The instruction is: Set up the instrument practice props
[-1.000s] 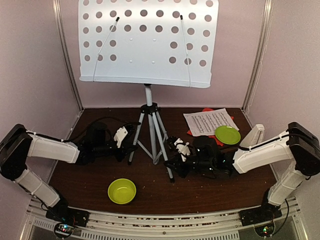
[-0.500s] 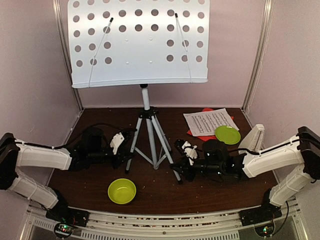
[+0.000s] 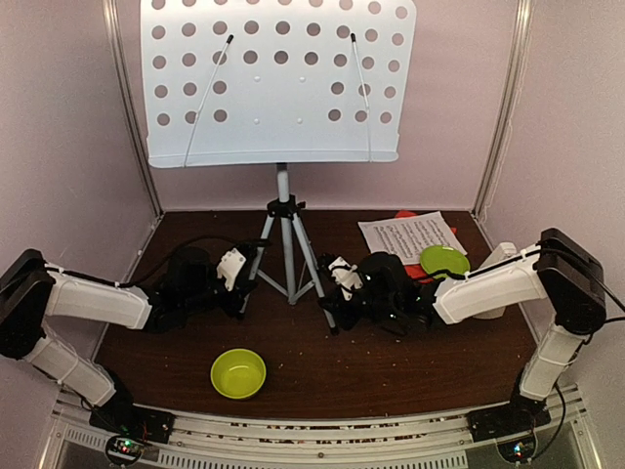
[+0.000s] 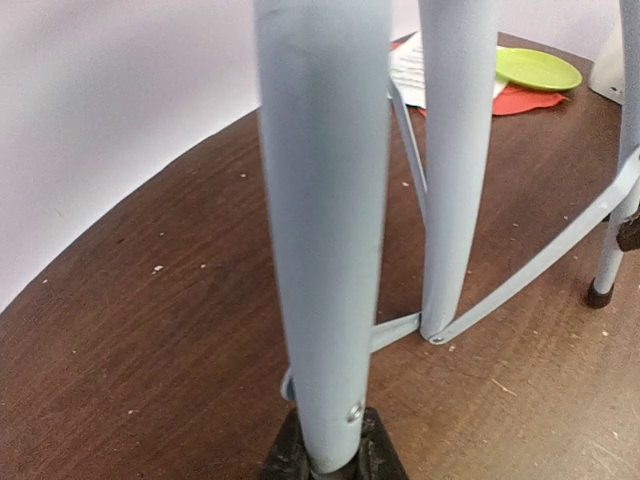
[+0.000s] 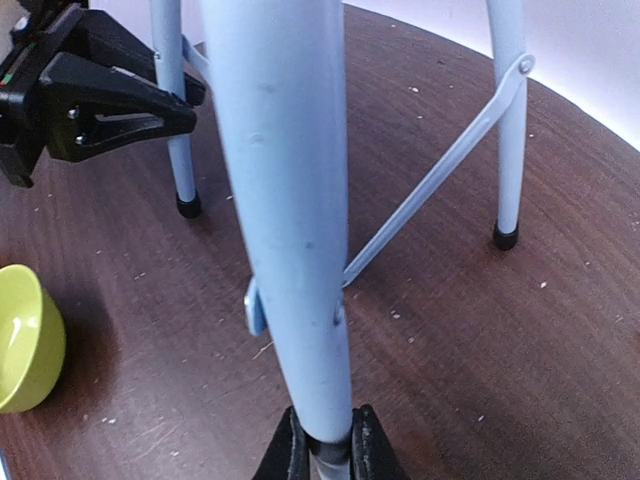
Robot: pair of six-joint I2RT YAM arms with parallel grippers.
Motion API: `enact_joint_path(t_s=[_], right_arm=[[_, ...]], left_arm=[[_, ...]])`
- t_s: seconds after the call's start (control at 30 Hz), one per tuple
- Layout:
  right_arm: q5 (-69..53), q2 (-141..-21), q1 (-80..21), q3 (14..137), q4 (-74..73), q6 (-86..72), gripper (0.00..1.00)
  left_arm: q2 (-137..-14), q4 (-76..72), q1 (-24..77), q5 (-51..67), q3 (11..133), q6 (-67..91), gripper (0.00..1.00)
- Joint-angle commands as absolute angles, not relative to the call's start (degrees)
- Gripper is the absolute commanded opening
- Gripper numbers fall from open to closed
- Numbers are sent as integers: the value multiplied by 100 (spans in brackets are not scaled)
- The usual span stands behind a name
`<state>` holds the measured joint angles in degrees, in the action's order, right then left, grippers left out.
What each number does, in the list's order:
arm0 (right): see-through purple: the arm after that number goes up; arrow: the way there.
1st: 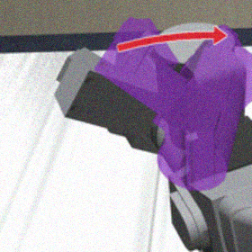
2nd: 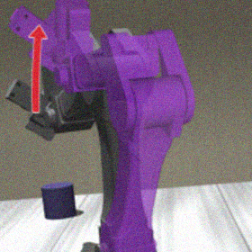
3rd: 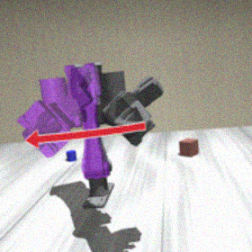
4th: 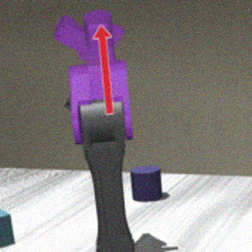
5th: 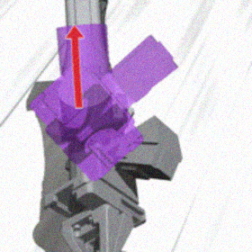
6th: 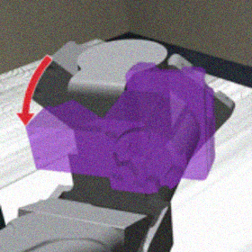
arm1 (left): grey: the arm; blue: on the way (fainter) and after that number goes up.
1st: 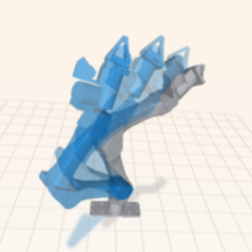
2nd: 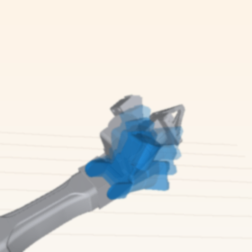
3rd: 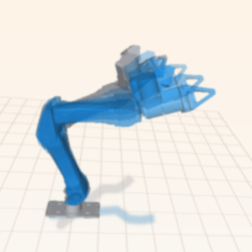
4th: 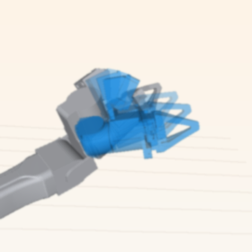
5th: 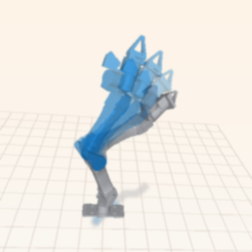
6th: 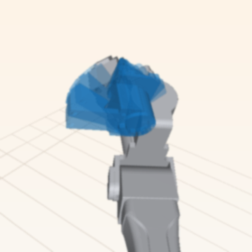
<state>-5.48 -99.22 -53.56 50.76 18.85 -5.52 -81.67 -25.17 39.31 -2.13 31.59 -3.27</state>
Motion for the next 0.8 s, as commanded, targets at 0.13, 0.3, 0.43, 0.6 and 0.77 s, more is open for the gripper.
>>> enact_joint_path(t_s=[0.13, 0.3, 0.43, 0.6, 0.77], right_arm=[[277, -10769, -4527, 6209, 274, -491, 0], [48, -10892, -4259, 6421, 229, -387, 0], [-43, -10764, -4083, 6101, 343, -468, 0], [-86, -10508, -4034, 5645, 306, -477, 0], [-49, -10117, -4034, 5109, 345, -576, 0]], left_arm=[[-8693, -2430, 3858, -1575, 3563, -555, 0], [-8730, -2249, 3610, -1289, 3686, -107, 0], [-8611, -2181, 3555, -1015, 3634, -123, 0], [-8353, -2016, 3552, -906, 3514, -118, 0], [-7929, -1687, 3552, -898, 3317, -91, 0]])
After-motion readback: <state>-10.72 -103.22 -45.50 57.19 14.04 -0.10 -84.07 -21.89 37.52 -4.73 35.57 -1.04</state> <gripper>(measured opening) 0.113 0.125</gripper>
